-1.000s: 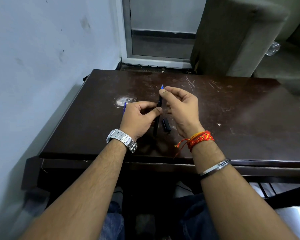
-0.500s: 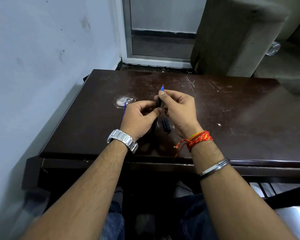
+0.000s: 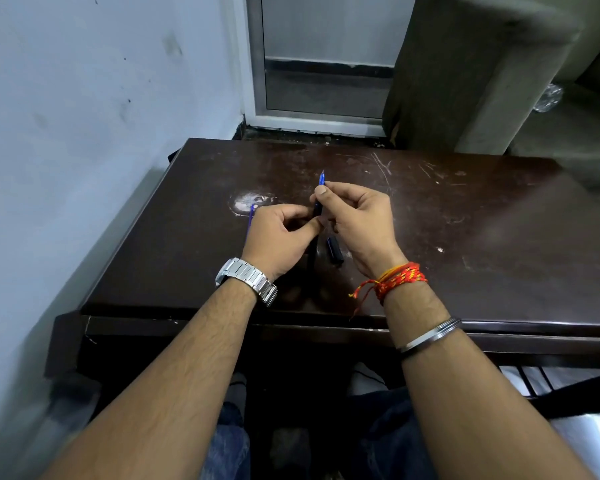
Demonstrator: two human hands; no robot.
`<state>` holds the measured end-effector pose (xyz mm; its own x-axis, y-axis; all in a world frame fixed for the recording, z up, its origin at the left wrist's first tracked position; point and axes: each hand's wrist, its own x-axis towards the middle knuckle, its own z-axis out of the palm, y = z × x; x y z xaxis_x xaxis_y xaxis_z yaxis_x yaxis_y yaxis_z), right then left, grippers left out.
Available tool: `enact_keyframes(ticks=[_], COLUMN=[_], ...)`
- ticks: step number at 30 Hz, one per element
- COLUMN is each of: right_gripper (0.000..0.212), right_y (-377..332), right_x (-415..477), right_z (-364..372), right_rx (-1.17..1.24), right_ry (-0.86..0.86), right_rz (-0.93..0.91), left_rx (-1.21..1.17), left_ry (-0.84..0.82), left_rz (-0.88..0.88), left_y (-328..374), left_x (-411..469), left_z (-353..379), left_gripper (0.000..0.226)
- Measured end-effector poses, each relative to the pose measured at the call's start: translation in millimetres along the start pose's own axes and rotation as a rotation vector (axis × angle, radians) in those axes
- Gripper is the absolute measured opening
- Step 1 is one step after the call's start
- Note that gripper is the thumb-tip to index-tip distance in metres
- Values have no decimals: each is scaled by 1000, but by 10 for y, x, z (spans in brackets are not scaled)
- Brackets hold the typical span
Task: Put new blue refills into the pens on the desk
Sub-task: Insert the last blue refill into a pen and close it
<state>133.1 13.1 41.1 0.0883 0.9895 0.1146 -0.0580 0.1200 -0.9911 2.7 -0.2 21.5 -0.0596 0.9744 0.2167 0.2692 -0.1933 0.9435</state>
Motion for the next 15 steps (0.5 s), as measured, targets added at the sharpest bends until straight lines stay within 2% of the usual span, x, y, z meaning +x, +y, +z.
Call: enact_keyframes(ticks=[7,11,13,15], right_gripper=[5,17,32,38], right_y=[-18,1,8,9], right_x=[7,16,56,91], right_z=[8,-6,-79,-195], right_rx=[-6,-33,-146,-429], right_ry=[11,29,116,160], right_rz=[-18,11,12,-7], left_rx=[67,101,106,98], left_ry=[75,77,133,158], left_rz=[59,39,8,-22], left_y=[28,6,-15,-23], left_x=[-10,-7,14,29], left_z=[29,7,-21,-36], left_gripper=[5,6,6,9])
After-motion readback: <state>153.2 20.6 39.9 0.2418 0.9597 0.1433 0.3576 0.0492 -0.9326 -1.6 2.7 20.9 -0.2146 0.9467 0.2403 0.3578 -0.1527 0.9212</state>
